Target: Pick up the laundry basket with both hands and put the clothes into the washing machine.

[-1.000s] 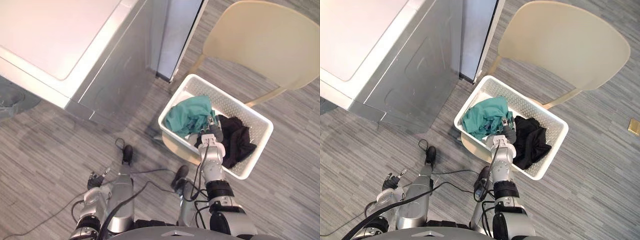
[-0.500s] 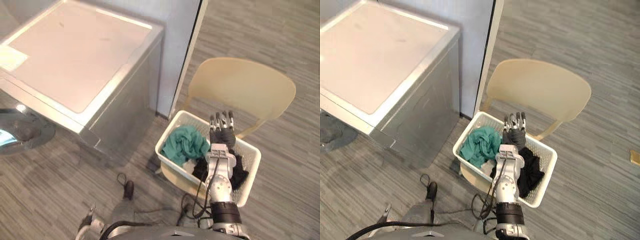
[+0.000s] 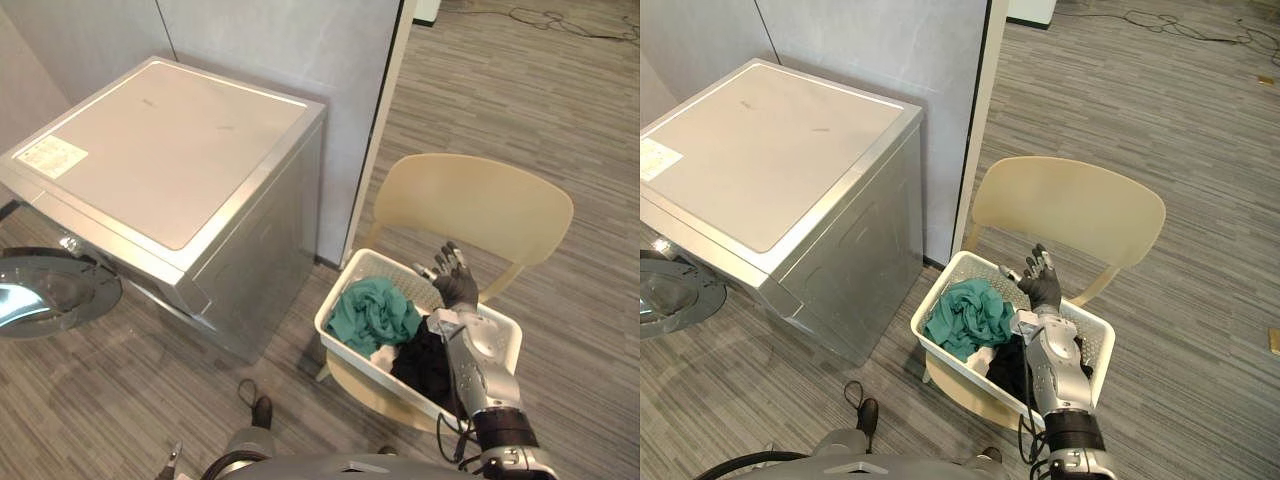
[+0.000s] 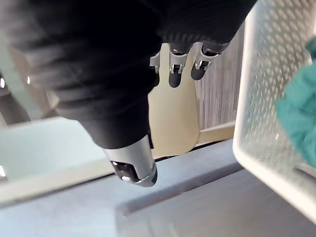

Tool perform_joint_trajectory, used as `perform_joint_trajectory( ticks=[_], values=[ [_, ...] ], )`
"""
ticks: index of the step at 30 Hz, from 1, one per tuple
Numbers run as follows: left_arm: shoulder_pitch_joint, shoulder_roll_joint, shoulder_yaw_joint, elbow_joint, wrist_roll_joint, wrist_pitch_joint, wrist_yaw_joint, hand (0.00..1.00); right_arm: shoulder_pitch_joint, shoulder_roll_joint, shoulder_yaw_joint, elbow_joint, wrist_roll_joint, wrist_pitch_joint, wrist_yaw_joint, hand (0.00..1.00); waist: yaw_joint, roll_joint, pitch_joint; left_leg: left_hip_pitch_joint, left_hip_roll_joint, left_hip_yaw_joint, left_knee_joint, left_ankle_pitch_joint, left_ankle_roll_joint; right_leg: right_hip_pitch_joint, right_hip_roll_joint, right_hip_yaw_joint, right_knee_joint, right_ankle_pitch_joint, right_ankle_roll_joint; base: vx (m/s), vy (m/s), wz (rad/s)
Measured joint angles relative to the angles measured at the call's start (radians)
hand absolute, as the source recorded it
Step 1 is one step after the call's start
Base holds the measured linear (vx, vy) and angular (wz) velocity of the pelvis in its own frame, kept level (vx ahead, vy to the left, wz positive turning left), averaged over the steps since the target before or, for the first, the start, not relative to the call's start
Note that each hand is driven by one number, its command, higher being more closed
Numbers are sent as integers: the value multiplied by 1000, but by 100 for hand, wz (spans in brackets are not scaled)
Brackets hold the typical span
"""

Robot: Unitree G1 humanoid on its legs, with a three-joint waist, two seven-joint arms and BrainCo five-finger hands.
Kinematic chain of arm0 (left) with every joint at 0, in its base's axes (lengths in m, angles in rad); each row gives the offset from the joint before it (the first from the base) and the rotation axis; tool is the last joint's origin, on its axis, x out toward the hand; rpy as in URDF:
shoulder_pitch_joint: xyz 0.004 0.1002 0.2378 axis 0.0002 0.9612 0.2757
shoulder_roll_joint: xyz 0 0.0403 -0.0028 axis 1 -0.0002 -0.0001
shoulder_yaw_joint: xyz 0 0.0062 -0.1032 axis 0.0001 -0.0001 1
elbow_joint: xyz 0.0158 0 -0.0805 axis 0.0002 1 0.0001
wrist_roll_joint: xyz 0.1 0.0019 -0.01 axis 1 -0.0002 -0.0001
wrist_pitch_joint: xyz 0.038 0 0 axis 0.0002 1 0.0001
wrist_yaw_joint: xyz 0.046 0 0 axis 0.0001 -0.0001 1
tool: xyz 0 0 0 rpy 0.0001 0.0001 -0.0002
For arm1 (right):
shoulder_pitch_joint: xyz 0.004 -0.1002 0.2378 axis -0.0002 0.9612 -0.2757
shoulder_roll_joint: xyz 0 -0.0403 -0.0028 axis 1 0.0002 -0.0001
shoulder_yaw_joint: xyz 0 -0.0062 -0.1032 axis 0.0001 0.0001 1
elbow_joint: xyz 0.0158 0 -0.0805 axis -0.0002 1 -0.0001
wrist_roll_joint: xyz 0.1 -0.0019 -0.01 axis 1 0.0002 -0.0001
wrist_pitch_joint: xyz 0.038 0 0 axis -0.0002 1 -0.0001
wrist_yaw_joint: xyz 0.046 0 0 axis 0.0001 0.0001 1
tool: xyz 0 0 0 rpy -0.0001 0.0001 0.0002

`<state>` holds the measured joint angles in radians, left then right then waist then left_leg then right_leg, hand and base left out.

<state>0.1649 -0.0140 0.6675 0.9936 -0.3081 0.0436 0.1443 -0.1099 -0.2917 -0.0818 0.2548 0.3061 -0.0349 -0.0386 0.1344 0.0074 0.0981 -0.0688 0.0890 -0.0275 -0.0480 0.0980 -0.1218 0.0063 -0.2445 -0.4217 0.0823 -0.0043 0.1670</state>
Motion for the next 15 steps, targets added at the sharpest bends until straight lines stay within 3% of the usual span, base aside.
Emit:
perform_joint_trajectory(
  ticks=[1,3,7,9,14,15],
  values=[
    [0,6,-16,-1,9,-1,-5,0,-11,-16,9,5,-51,11,8,0,0,0,0,-1,0,1,0,0,1,0,1,1,-5,4,-1,-57,-5,-7],
    [5,25,-90,-1,51,-7,-22,0,-72,-118,133,30,-398,35,34,0,0,-2,1,-4,0,2,0,2,3,0,6,6,-24,18,-4,-66,-5,-6],
    [6,31,-170,1,78,-8,-29,0,-159,-199,304,90,-724,28,64,0,1,-10,11,-24,0,0,10,4,5,-9,9,6,-34,31,-6,-53,-6,0],
    [6,37,-210,1,95,-8,-35,0,-240,-236,456,193,-907,1,94,0,8,-20,30,-27,0,0,13,5,6,-9,11,8,-43,36,-9,-41,-7,-2],
    [1,51,-265,1,116,-7,-43,0,-347,-249,663,313,-1064,-63,151,0,37,-36,79,-65,0,8,30,5,7,-45,14,24,-50,48,-19,-38,-5,-8],
    [-9,56,-278,1,116,-7,-43,0,-381,-249,691,338,-1091,-71,163,0,40,-35,112,-73,0,5,35,6,8,-47,16,23,-58,57,-21,-32,-4,0]
  ],
)
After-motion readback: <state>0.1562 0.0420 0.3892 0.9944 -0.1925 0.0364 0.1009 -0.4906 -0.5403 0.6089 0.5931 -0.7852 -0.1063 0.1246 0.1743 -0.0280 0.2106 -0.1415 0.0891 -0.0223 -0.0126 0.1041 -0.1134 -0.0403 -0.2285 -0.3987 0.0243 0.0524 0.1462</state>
